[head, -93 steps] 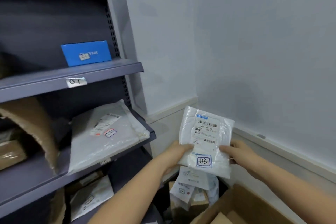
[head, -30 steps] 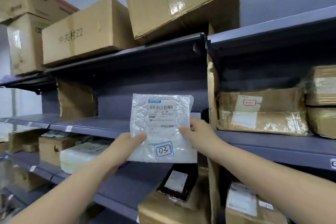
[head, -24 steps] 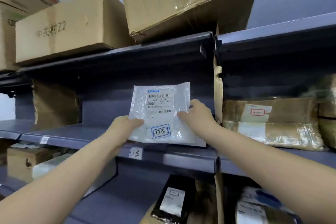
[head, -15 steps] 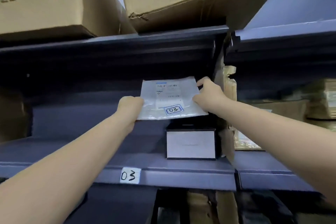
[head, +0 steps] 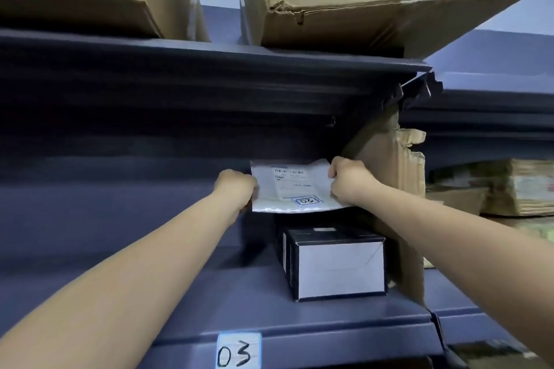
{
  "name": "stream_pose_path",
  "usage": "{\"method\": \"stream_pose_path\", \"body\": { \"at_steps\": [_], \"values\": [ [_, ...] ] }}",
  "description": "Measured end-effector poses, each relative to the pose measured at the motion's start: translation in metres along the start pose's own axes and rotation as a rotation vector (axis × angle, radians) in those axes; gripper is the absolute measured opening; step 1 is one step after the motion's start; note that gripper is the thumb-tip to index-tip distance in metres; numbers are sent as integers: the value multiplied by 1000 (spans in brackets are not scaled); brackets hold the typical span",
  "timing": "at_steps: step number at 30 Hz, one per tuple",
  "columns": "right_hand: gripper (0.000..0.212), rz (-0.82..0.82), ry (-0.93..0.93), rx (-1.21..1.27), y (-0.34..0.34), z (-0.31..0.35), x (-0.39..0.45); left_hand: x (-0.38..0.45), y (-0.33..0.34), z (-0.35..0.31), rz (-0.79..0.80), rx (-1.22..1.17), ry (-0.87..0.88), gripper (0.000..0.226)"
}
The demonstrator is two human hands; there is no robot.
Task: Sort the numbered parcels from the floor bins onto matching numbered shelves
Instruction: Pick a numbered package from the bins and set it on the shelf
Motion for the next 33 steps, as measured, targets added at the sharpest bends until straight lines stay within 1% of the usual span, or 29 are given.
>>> {"method": "stream_pose_path", "body": {
  "at_steps": [3,7,9,12,13,16,18,20,22,25,29,31,33],
  "values": [
    [28,12,20,-23,5,4,8,8,-5,5,-5,26,-3,22],
    [32,51,70,-74,14,5,12,10,-4,13,33,78,-27,16],
    [28,44,72,-74,15,4,16,11,-1,13,40,86,-17,18],
    [16,96,29,-38,19,14,18,12,-18,14,-8,85,-23,8],
    [14,120,16,2,22,19,18,13,-29,17,-35,93,-31,9],
    [23,211,7,51,46,38,13,8,-61,29,-79,143,-62,10],
    [21,270,-13,-12,69,51,12,5,-73,41,-70,198,-96,7],
    [30,296,-35,-58,90,61,11,7,-82,56,-78,265,-134,11],
    [38,337,-51,-129,107,67,10,11,-88,72,-100,385,-168,9],
    [38,410,-84,-245,127,72,3,18,-83,96,-42,567,-205,23],
    [34,509,-107,-427,149,69,-6,19,-60,119,116,752,-227,26],
    [36,567,-108,-527,159,67,-9,19,-49,131,194,791,-256,28],
    [39,609,-106,-594,162,67,-12,18,-42,141,240,793,-288,27]
  ]
}}
Point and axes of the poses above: each hand's wrist, its own x-axis towards the middle knuckle, its own y-axis out of the palm, z = x × y, the point moved 8 cm from there along x, towards the middle knuckle, and after that the axes turned 12 degrees about x, right-handed, at the moved point
